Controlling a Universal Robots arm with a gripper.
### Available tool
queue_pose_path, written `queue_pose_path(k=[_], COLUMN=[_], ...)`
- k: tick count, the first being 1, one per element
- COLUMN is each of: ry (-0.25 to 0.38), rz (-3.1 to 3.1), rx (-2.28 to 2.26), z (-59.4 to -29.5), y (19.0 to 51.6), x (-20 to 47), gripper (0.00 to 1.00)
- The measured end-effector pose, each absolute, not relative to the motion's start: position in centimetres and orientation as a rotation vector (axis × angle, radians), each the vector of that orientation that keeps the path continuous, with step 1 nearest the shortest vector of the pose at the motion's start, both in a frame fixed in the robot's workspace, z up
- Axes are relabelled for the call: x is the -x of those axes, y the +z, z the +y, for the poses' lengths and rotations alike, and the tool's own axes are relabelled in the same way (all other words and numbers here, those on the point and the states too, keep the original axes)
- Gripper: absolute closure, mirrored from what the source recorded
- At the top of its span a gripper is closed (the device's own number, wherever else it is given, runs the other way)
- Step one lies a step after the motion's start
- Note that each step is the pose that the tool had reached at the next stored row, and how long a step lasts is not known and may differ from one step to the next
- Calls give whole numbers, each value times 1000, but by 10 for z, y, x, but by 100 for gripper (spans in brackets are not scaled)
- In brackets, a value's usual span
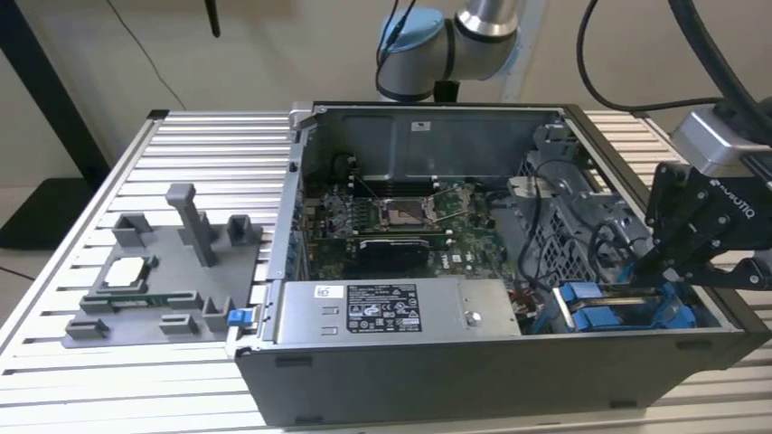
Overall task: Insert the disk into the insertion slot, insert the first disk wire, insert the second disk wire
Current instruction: 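Insert the first disk wire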
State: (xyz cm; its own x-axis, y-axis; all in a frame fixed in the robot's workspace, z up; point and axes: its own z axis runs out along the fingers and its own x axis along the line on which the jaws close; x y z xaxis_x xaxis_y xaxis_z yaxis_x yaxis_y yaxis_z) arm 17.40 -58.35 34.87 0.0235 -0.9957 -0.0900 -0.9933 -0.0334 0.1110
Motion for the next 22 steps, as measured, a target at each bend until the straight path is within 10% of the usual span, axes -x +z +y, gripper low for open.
queue_pose_path(k=[22], ry=[-228], rz=[-2212], rx=[-2204], z=[-579], y=[341], x=[-179], gripper=[100])
